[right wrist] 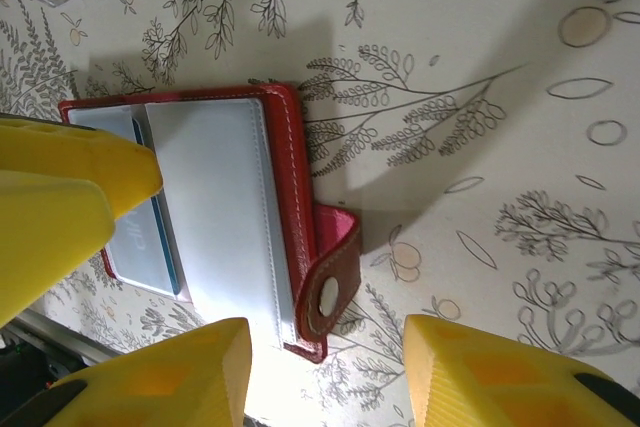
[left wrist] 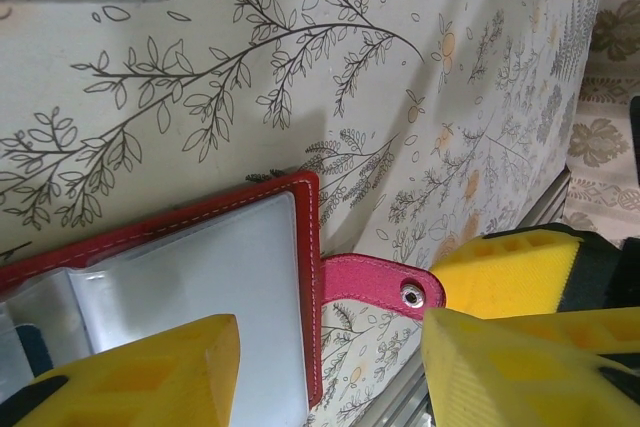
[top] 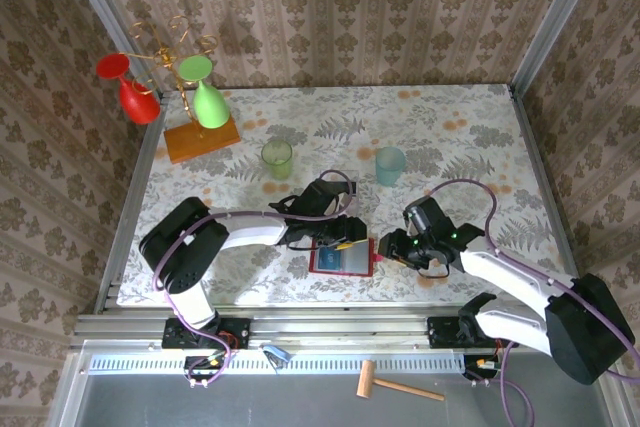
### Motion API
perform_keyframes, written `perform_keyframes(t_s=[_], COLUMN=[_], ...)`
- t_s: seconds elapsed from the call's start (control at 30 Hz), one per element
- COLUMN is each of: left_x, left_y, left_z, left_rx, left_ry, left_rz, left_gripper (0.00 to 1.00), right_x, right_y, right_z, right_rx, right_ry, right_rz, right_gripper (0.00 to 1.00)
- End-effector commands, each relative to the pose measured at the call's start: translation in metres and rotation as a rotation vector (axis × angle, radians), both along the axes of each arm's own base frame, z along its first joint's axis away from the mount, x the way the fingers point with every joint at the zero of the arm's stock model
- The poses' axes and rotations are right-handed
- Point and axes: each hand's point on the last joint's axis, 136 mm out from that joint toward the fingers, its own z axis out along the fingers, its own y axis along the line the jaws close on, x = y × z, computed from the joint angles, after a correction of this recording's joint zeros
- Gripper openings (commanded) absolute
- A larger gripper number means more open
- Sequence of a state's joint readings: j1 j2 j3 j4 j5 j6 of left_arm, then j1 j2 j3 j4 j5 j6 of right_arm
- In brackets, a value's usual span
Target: Take the credit cards out of the card holder
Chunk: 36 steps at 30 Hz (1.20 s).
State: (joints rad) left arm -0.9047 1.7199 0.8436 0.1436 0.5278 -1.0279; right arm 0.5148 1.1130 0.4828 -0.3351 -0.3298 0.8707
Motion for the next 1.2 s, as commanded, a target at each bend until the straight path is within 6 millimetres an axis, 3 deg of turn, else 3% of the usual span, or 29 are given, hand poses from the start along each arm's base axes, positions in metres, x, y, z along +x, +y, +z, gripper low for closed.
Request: perform_keyframes(t_s=[0.0,0.5,0.8,0.97,1.17], left_x=[-0.001,-0.006,0.011,0.017,0.018], left_y=[-0.004,-0.004,0.006,0.02,0.04], left_z=[0.001,-0.013,0.013,0.022,0.021], left_rx=[-0.008,0.037,-0.007,-0.009,0.01], left_ry=[0.0,0.041,-0.035,-0.062,-0.072], left_rz=[-0.013,-0.044,0.015,0.061,0.104], left_gripper=[0.52,0.53,0.53,0.53,0.53], right_x=[0.004,0.015,0.026,0.032,0.03], right_y=[0.007,0.013,0.018,0.022,0.024], right_z=[-0.003,-0.02,-0.022,-0.015,-0.023], right_rx=[0.031,-0.01,-0.023,-0.024,-0.036], right_ry=[0.008,0.027,0.021,0.008,0.052], right_rz=[0.009,0.055,0.082,0.102,0.116], right_gripper=[0.44,0.34,0.15,0.11,0.09])
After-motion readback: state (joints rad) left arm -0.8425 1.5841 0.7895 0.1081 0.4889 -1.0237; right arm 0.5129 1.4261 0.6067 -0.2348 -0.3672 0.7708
